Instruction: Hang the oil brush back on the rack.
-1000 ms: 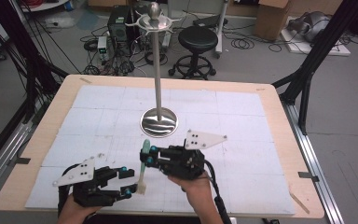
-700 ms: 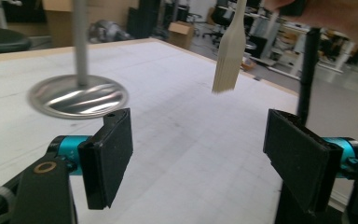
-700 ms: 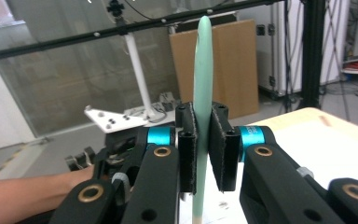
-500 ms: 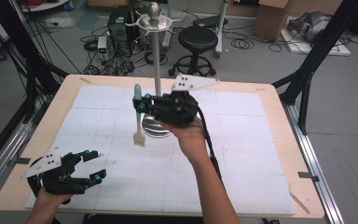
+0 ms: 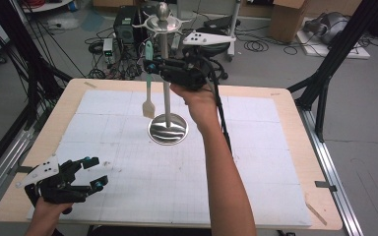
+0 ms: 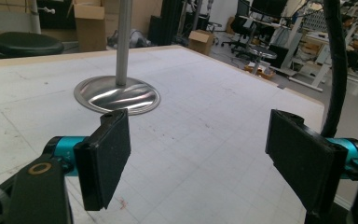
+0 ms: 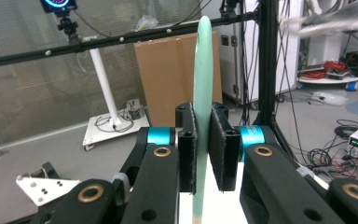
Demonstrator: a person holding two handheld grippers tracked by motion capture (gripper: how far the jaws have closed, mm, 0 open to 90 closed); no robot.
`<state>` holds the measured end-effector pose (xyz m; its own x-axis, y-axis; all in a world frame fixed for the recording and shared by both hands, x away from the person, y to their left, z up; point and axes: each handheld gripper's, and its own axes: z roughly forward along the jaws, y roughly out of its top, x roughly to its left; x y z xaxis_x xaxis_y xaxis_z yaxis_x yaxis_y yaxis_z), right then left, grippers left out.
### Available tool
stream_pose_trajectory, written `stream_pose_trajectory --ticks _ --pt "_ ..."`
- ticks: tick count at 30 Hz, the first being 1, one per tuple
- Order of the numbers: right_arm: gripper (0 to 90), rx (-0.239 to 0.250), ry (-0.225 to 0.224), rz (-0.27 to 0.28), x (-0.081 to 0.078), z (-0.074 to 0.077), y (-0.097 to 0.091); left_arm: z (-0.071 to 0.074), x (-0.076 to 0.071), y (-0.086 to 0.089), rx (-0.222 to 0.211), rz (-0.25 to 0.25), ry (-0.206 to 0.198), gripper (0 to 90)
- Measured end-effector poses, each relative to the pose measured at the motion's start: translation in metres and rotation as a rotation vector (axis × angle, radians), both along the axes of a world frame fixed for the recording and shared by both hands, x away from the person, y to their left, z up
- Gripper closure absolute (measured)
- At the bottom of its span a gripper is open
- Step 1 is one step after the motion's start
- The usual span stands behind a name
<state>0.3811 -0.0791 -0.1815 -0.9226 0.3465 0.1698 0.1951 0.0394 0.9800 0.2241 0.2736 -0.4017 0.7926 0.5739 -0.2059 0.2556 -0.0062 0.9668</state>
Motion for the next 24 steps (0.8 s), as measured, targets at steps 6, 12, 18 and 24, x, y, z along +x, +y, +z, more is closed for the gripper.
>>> stream_pose_trajectory --ticks 6,12,18,24 --pt "81.8 -0.007 0.021 -0.008 0.012 0.004 -0.001 0.000 0.001 0.000 -0.003 0.002 0.001 22.6" --pt "81.8 -0.006 0.037 -0.020 0.023 0.002 0.001 0.000 0.002 -0.001 -0.003 -0.004 0.004 22.9" --pt "81.8 -0.003 0.045 -0.030 0.030 0.001 -0.001 -0.001 0.002 -0.001 -0.001 -0.001 0.008 22.9" --pt "81.7 -0.017 0.060 -0.057 0.034 -0.002 -0.004 -0.002 0.002 -0.001 -0.002 -0.001 0.009 23.0"
